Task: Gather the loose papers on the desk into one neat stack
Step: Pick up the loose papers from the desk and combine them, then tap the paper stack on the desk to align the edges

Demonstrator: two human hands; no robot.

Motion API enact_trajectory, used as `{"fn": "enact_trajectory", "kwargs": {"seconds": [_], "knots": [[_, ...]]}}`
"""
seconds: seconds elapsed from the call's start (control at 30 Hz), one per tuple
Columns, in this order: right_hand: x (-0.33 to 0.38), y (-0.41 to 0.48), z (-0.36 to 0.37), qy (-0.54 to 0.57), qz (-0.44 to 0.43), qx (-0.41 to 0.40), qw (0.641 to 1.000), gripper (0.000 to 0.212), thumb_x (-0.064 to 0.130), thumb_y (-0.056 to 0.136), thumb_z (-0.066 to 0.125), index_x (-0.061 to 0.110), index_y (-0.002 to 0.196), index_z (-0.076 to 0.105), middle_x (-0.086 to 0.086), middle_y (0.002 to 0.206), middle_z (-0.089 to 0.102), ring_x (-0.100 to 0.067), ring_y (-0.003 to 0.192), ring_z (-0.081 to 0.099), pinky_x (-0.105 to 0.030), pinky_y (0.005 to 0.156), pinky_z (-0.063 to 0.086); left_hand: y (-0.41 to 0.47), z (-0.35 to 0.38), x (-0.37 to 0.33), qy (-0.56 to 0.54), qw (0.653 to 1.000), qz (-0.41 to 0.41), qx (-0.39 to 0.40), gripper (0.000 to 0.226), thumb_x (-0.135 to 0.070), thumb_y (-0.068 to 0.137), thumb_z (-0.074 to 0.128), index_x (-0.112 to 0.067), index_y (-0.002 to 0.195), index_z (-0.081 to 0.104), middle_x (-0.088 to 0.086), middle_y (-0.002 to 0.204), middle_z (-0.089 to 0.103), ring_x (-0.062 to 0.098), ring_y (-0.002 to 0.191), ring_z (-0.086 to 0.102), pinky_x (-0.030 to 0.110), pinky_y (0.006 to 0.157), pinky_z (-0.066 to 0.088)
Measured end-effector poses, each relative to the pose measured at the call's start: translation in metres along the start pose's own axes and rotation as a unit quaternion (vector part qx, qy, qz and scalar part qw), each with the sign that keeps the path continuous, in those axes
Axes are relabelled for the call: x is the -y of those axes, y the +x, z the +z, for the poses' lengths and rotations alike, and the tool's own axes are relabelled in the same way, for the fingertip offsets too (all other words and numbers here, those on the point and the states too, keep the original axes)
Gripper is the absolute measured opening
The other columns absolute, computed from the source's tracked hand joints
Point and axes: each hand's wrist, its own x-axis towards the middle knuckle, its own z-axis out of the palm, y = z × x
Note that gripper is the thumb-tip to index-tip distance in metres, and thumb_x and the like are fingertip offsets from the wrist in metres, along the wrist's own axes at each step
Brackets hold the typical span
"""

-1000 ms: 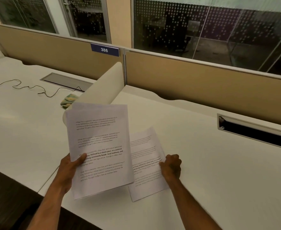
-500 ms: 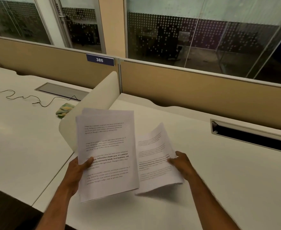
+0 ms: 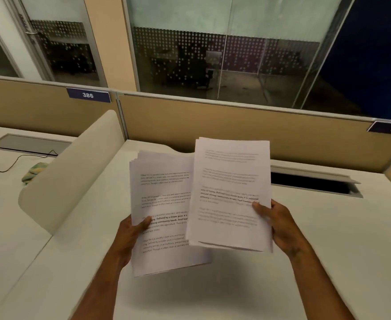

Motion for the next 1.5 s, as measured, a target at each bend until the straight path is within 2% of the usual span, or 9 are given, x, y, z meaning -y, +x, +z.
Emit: {"fn": "enact_trajectory", "kwargs": {"seconds": [0.17, 0.33, 0.5, 0.63, 0.77, 1.0, 1.17, 1.4, 1.5], "knots": [[-0.028, -0.006, -0.002, -0.02, 0.057, -0.021, 0.998, 0.031, 0.024, 0.089, 0.071, 0.011, 0.117, 0.068, -0.008, 0.108, 0.078, -0.029, 0.095, 0.076, -0.041, 0.08, 0.063, 0.007, 0.084, 0.005, -0.023, 0.998, -0.011, 0.056, 0.035, -0.035, 0.087, 0.073, -0.021, 0.119, 0.07, 0.02, 0.116, 0.076, 0.042, 0.099, 0.075, 0.056, 0.08, 0.062], [-0.039, -0.007, -0.025, -0.03, 0.047, -0.113, 0.992, 0.029, 0.02, 0.092, 0.068, 0.013, 0.118, 0.058, -0.007, 0.112, 0.074, -0.024, 0.092, 0.074, -0.033, 0.074, 0.062, 0.006, 0.158, 0.019, -0.028, 0.996, -0.03, 0.079, 0.055, -0.058, 0.099, 0.044, -0.017, 0.125, 0.069, 0.019, 0.119, 0.075, 0.044, 0.107, 0.072, 0.065, 0.091, 0.056], [-0.035, -0.006, -0.072, -0.039, 0.025, -0.103, 0.994, 0.057, 0.014, 0.086, 0.075, 0.031, 0.129, 0.042, 0.004, 0.114, 0.066, -0.016, 0.101, 0.069, -0.032, 0.083, 0.059, -0.002, 0.208, 0.033, 0.016, 0.997, -0.013, 0.071, 0.043, -0.036, 0.081, 0.08, -0.015, 0.117, 0.07, 0.014, 0.113, 0.078, 0.035, 0.096, 0.077, 0.049, 0.078, 0.064], [-0.018, 0.001, -0.113, -0.011, 0.032, -0.059, 0.998, 0.045, 0.017, 0.085, 0.076, 0.011, 0.127, 0.061, -0.007, 0.12, 0.073, -0.025, 0.103, 0.073, -0.041, 0.091, 0.059, -0.01, 0.231, 0.041, 0.026, 0.995, -0.013, 0.1, 0.033, -0.031, 0.087, 0.075, -0.018, 0.116, 0.072, 0.011, 0.112, 0.079, 0.033, 0.098, 0.077, 0.042, 0.076, 0.065], [-0.003, 0.003, -0.124, -0.028, -0.008, -0.061, 0.998, 0.031, 0.016, 0.088, 0.072, 0.017, 0.119, 0.067, -0.007, 0.113, 0.076, -0.026, 0.098, 0.075, -0.048, 0.09, 0.059, -0.013, 0.254, 0.033, 0.045, 0.992, -0.001, 0.122, 0.035, -0.03, 0.084, 0.077, -0.019, 0.117, 0.073, 0.007, 0.116, 0.078, 0.028, 0.104, 0.076, 0.037, 0.08, 0.064], [-0.002, -0.019, -0.122, -0.062, -0.093, -0.068, 0.991, 0.022, 0.029, 0.088, 0.072, 0.039, 0.107, 0.068, 0.009, 0.106, 0.076, -0.013, 0.094, 0.074, -0.031, 0.075, 0.063, -0.011, 0.26, 0.016, 0.05, 0.992, 0.051, 0.105, 0.024, -0.027, 0.089, 0.075, -0.022, 0.113, 0.076, 0.004, 0.113, 0.079, 0.024, 0.1, 0.076, 0.03, 0.075, 0.063], [-0.014, -0.03, -0.121, -0.041, -0.083, -0.068, 0.993, 0.04, 0.04, 0.073, 0.083, 0.033, 0.11, 0.069, 0.006, 0.102, 0.077, -0.018, 0.096, 0.072, -0.026, 0.071, 0.06, -0.021, 0.251, 0.022, 0.071, 0.99, 0.065, 0.106, 0.041, -0.034, 0.072, 0.088, -0.021, 0.11, 0.077, 0.004, 0.11, 0.08, 0.024, 0.102, 0.075, 0.025, 0.075, 0.06], [0.011, -0.027, -0.098, -0.044, -0.151, -0.157, 0.975, 0.05, 0.074, 0.077, 0.046, 0.029, 0.082, 0.066, 0.01, 0.068, 0.067, -0.011, 0.064, 0.064, -0.021, 0.056, 0.05, -0.026, 0.269, -0.025, 0.045, 0.982, 0.172, 0.067, 0.065, -0.061, 0.069, 0.076, -0.014, 0.114, 0.072, -0.013, 0.1, 0.078, 0.006, 0.09, 0.074, 0.017, 0.066, 0.057], [0.018, -0.023, -0.092, -0.056, -0.144, -0.187, 0.97, 0.063, 0.074, 0.081, 0.042, 0.015, 0.076, 0.064, 0.004, 0.061, 0.061, -0.01, 0.057, 0.059, -0.025, 0.053, 0.045, -0.026, 0.286, -0.037, 0.071, 0.981, 0.179, 0.031, 0.047, -0.063, 0.082, 0.058, -0.02, 0.091, 0.074, -0.014, 0.079, 0.074, 0.001, 0.071, 0.069, 0.015, 0.057, 0.052]]}}
